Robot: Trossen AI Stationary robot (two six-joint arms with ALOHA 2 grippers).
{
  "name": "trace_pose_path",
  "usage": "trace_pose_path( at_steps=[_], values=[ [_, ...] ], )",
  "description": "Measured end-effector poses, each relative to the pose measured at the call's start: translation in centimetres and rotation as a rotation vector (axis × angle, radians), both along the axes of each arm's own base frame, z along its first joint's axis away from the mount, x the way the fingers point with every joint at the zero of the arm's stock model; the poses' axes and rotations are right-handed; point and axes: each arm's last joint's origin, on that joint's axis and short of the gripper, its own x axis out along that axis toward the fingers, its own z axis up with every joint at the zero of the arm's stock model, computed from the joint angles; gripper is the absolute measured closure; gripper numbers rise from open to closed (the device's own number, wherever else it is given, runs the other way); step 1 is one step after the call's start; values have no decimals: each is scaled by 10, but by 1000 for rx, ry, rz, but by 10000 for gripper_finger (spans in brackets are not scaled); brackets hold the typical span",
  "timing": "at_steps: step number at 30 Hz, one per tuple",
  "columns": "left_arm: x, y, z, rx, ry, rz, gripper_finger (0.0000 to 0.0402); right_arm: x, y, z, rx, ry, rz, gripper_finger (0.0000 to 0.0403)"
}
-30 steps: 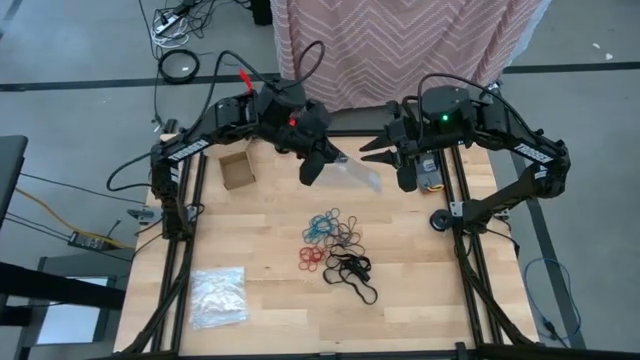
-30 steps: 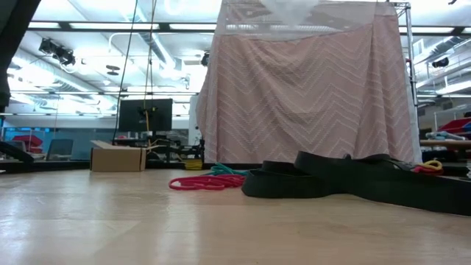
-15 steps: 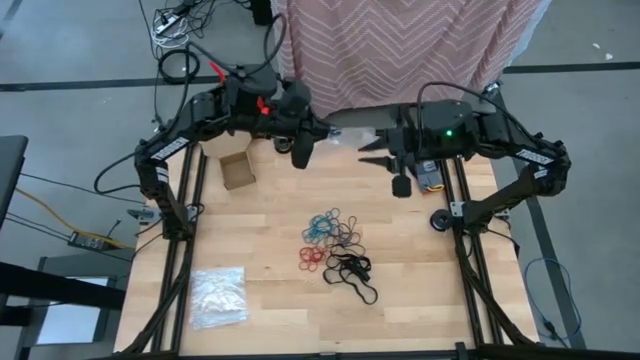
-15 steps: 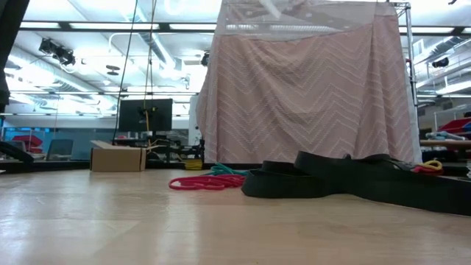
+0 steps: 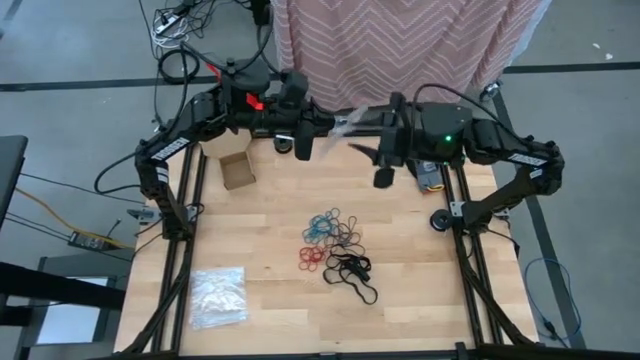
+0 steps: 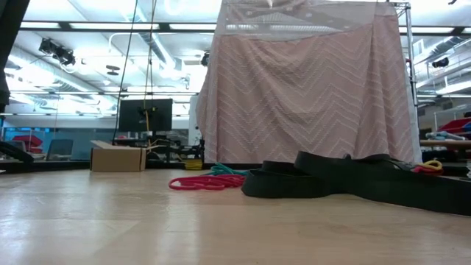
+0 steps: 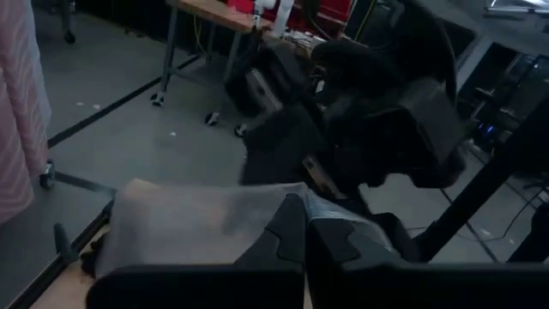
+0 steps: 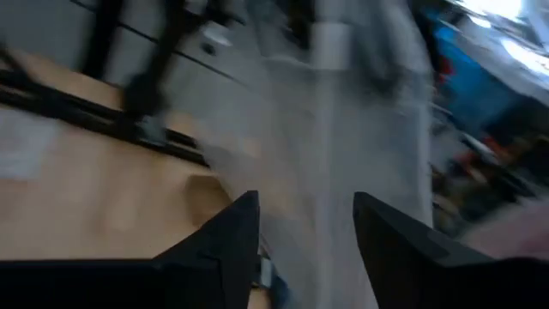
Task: Sort rubber bands
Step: Open the transparent zip bag
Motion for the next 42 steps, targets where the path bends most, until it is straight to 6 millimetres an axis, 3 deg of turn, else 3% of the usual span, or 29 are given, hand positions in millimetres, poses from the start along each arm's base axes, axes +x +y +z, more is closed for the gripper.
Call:
trace_pose_path(
  at_steps=[5,12,20,28,34,42],
  values=[
    [0,0,-2,-7,24,0,401,1,0,6,-31,-54,-82,279],
    [-2,5,-12,-7,125,78,401,-8,7,10,-49,-55,-8,392],
    [-4,7,-16,137,175,43,389,-12,10,9,16,-49,53,402],
    [-8,-2,-13,264,178,-39,299,-23,-11,13,219,-31,125,402],
    [-8,-2,-12,281,184,41,228,-25,-19,15,310,-42,202,403],
    [-18,-3,-6,311,173,63,204,-28,-27,10,423,0,250,403]
  ],
)
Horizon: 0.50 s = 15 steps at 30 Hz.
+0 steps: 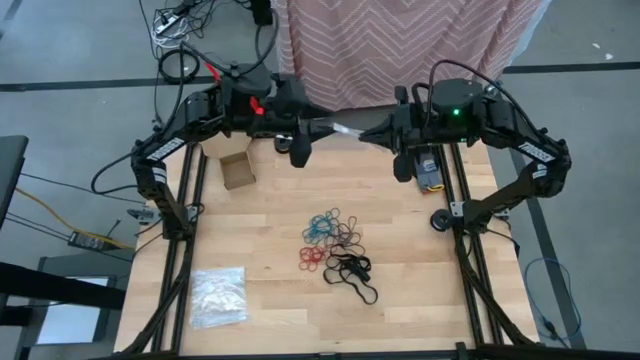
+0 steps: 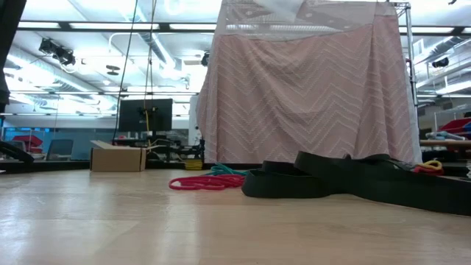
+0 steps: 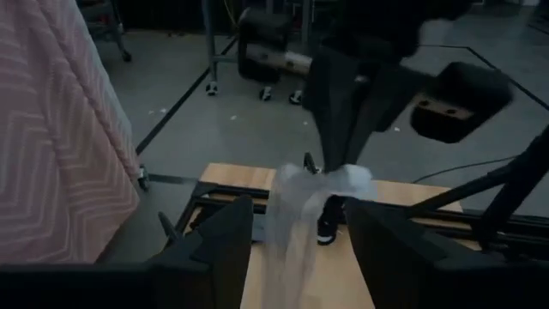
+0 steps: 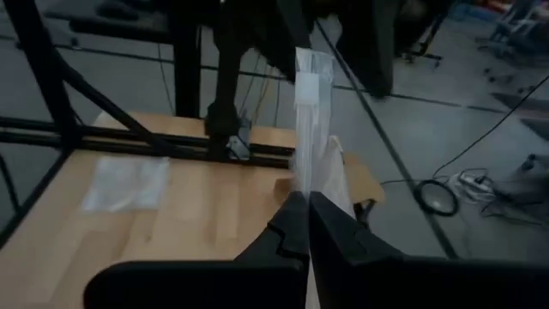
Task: Sort rubber bands
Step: Open the transparent zip bag
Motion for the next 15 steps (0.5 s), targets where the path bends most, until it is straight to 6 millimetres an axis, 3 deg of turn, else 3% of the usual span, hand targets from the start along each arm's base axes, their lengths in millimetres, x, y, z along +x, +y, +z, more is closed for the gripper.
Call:
trace_pose_path(
  at_steps=[11,15],
  values=[
    [5,-25,0,248,29,-137,205,-2,-3,2,193,-23,131,403],
    [8,-34,4,317,-10,-161,226,-3,-6,2,254,-25,167,403]
  ],
)
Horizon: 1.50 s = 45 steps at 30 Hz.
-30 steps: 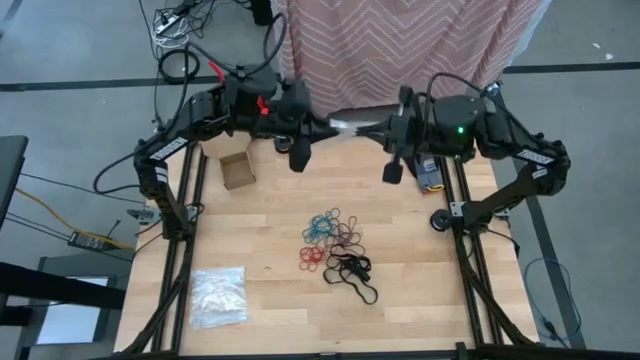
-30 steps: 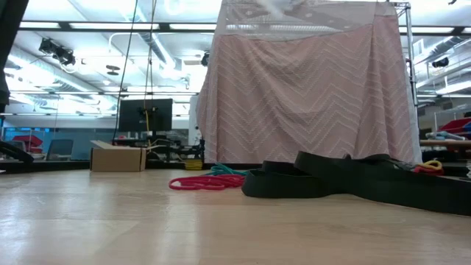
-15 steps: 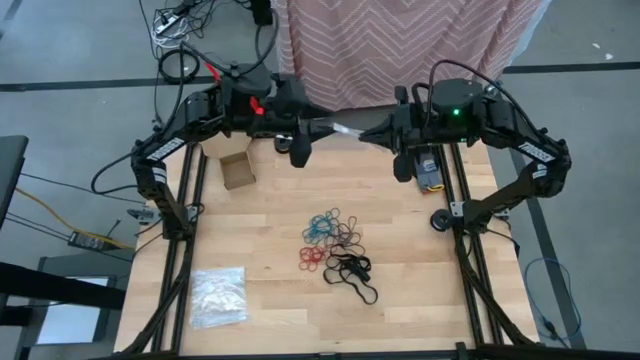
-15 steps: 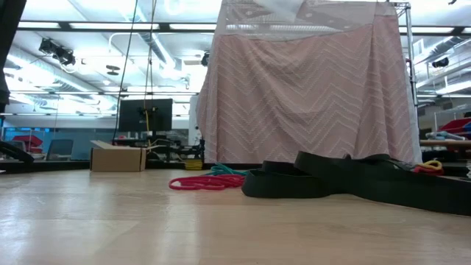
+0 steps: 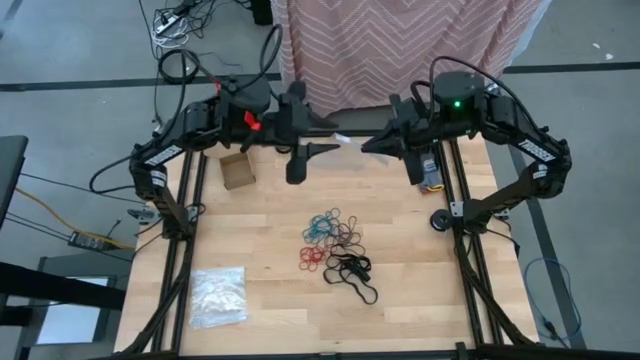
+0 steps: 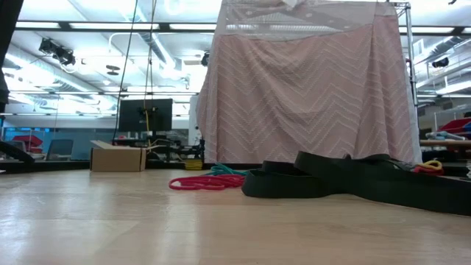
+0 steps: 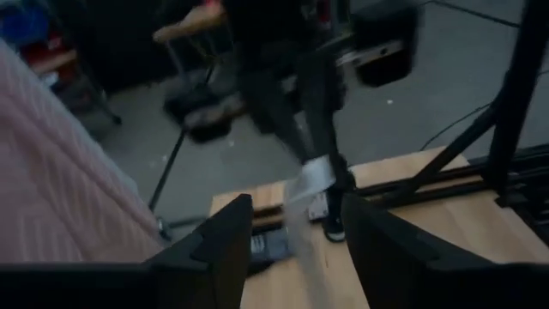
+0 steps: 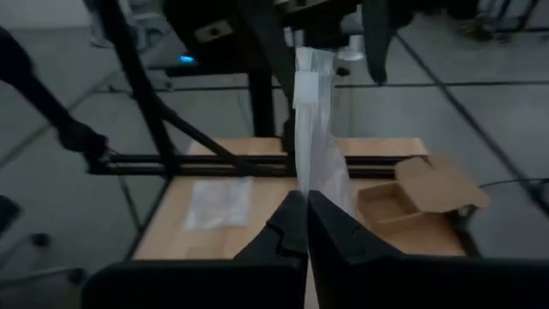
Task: Sort rubber bands
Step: Open the transparent zip bag
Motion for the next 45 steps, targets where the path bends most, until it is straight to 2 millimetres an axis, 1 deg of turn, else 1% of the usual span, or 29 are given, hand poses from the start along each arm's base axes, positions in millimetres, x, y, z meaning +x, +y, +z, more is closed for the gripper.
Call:
trace_pose_path(
  at_steps=[5,9,17,21,24,26,31,34,37,40,45],
  values=[
    [0,1,-1,9,11,16,270,0,0,1,36,-7,24,403],
    [0,-1,-1,5,12,-4,304,0,1,2,56,-19,50,403],
    [0,0,1,0,-5,2,349,0,1,3,60,-23,55,403],
    [0,1,1,-9,-11,22,392,0,1,3,50,-25,47,403],
    [0,1,1,-61,-15,44,397,1,0,3,-3,-33,40,393],
    [0,1,0,-76,-6,49,398,-1,0,3,-26,-37,46,376],
    [-10,0,-2,-132,50,62,399,-6,1,6,-68,-57,57,307],
    [-16,-1,-2,-179,70,38,400,-10,1,8,-97,-64,37,262],
    [-20,-3,0,-218,68,-4,400,-10,2,7,-109,-53,14,235],
    [-21,-3,2,-253,63,-29,400,-6,7,5,-134,-39,0,232],
    [-22,-2,1,-290,63,-20,401,7,19,-1,-189,-19,17,259]
  ],
)
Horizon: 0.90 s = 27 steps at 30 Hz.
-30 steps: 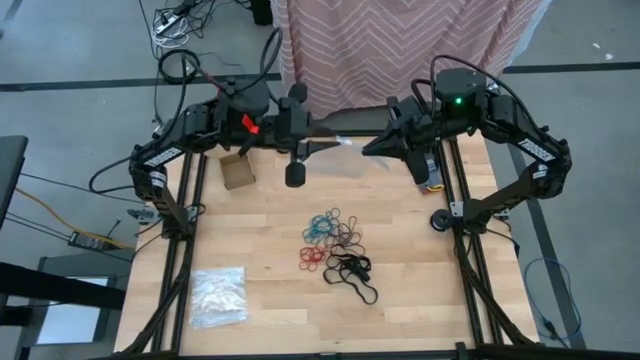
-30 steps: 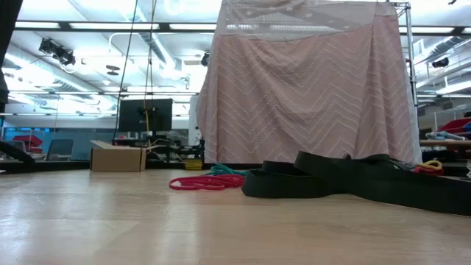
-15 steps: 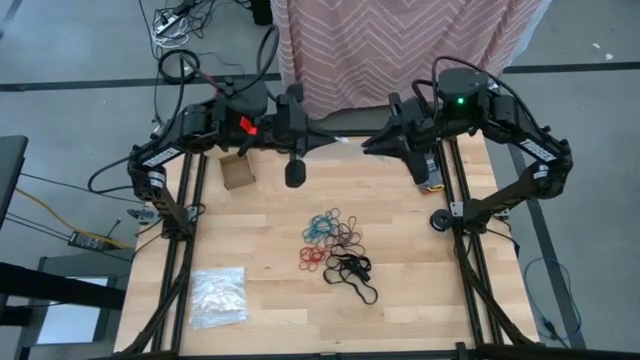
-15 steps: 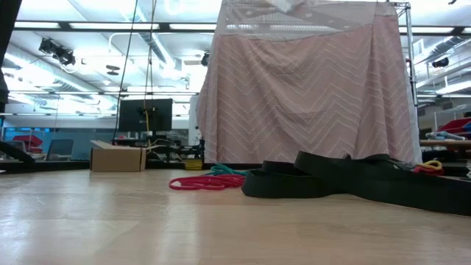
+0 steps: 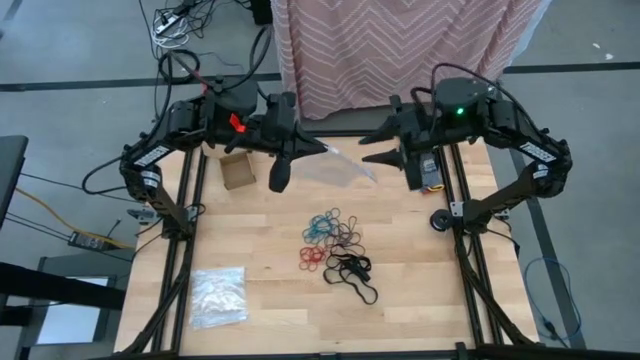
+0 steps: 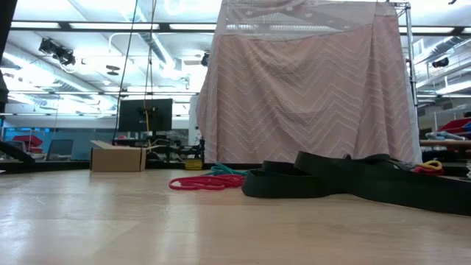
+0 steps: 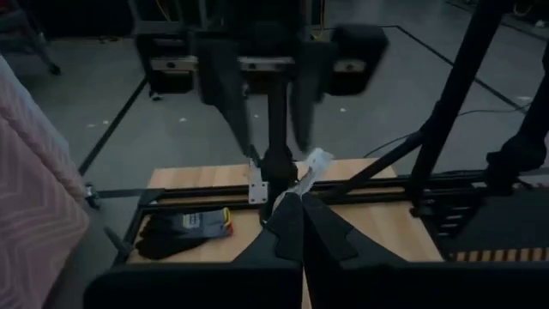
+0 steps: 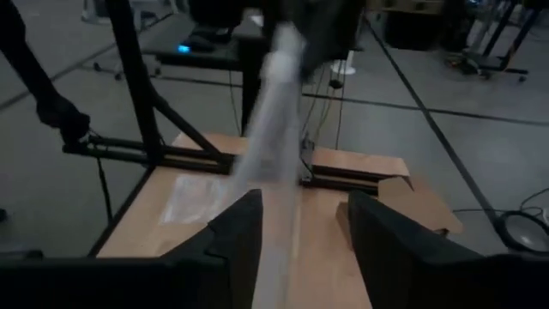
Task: Sort rubber bands
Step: Open the transparent zip bag
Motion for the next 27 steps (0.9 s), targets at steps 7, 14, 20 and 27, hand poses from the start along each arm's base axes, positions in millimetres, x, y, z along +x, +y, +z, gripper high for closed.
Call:
trace_pose_path(
  at_steps=[7,14,20,27],
  values=[
    [6,0,-3,-2,9,-1,401,12,7,-6,-47,25,-82,303],
    [6,0,-5,-5,26,-2,401,13,6,-4,-51,5,-97,350],
    [7,2,-8,-13,47,55,401,11,11,3,-57,-59,-42,338],
    [14,3,-13,-39,64,69,401,18,11,3,-57,-76,-40,303]
  ],
)
